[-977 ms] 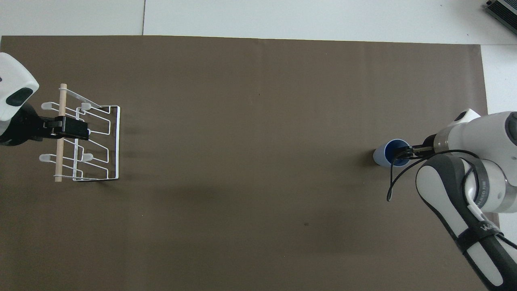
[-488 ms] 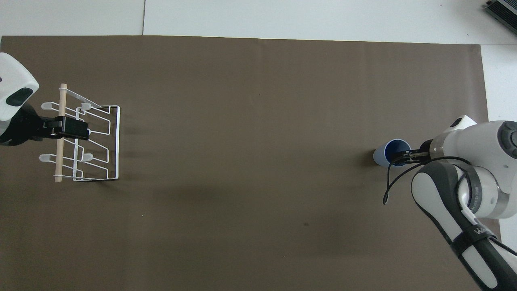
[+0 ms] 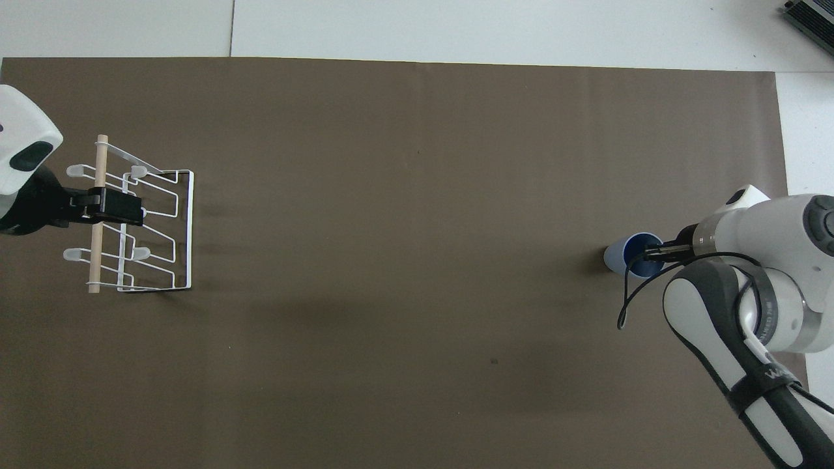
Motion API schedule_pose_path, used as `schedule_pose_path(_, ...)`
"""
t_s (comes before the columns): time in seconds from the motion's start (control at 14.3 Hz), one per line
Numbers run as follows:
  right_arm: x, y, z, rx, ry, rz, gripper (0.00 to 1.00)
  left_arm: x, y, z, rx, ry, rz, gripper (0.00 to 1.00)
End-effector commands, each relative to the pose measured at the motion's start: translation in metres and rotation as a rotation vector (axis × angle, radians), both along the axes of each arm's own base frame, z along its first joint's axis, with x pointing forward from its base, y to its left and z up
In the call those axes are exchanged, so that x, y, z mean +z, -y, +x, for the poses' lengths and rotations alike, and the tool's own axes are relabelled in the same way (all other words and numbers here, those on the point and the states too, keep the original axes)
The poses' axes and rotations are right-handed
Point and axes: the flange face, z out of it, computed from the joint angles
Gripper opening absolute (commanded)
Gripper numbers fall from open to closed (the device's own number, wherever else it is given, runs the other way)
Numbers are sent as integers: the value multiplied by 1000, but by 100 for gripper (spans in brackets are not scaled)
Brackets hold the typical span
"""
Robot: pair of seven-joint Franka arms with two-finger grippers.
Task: Hang cup on cup holder
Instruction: 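Reach the right gripper down to the blue cup rim and grasp it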
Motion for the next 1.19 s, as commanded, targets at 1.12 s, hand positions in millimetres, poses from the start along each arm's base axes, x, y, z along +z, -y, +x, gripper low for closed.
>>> schedule_pose_path(1.12,82,0,54,16,-32,-13,0,3,-2,-4,-10,-7,18,100)
